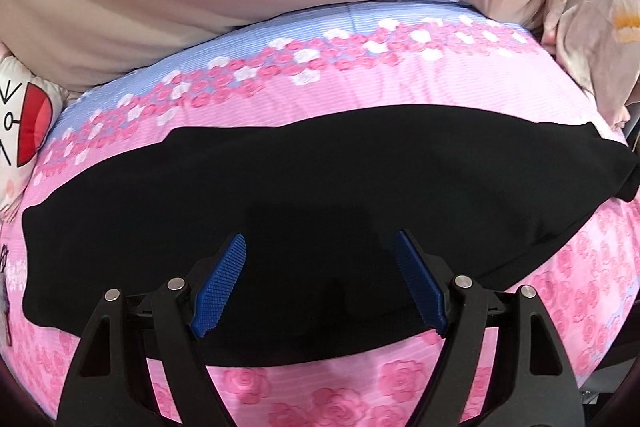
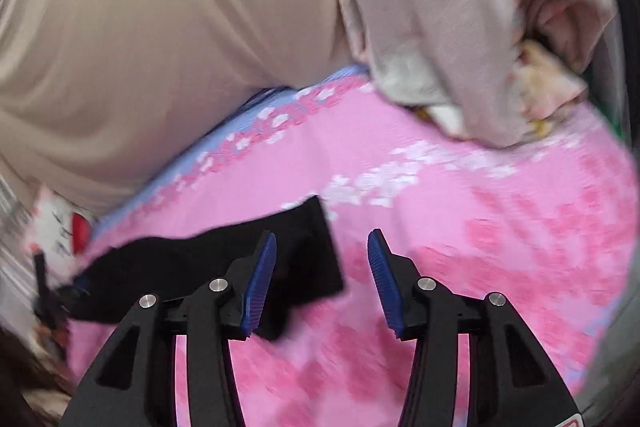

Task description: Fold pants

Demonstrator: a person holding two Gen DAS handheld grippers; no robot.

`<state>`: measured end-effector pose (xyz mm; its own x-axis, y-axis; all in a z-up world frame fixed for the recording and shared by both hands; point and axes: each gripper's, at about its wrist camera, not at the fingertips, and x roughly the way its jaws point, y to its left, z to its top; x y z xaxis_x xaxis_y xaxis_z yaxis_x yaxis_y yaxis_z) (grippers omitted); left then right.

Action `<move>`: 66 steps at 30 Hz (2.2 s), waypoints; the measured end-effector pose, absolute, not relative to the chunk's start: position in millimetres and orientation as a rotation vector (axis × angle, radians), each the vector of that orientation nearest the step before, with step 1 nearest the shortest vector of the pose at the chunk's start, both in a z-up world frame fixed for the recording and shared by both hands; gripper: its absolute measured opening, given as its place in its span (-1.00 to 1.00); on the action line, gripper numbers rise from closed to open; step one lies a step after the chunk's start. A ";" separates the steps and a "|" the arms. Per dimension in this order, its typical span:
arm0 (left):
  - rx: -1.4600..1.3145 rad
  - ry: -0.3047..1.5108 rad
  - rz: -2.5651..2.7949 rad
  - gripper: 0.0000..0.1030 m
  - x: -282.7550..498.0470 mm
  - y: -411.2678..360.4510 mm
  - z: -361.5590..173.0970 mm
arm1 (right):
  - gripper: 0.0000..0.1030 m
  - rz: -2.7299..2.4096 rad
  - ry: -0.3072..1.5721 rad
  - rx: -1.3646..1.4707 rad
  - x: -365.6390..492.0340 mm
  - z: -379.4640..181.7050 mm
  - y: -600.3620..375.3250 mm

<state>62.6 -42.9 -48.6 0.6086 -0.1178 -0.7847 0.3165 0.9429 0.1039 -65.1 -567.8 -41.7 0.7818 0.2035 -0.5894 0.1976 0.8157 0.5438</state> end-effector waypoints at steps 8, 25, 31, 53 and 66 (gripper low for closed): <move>0.230 0.858 -0.205 0.58 59.8 -31.1 -37.5 | -0.88 0.082 0.625 0.215 -19.2 30.5 -490.7; 0.084 0.884 -0.071 0.59 75.5 39.0 -40.9 | -0.33 -0.065 0.818 0.478 -44.7 -51.1 -522.0; 0.006 0.866 0.023 0.67 68.4 97.7 -40.2 | -0.43 -0.097 0.826 0.604 -7.4 -73.0 -507.0; -0.436 0.878 0.280 0.41 57.4 335.8 -72.1 | -0.24 -0.465 0.725 0.268 -43.1 -25.4 -378.8; -0.194 0.929 0.344 -0.62 87.1 358.4 -73.9 | -0.22 -0.233 0.811 0.133 0.8 -43.0 -275.6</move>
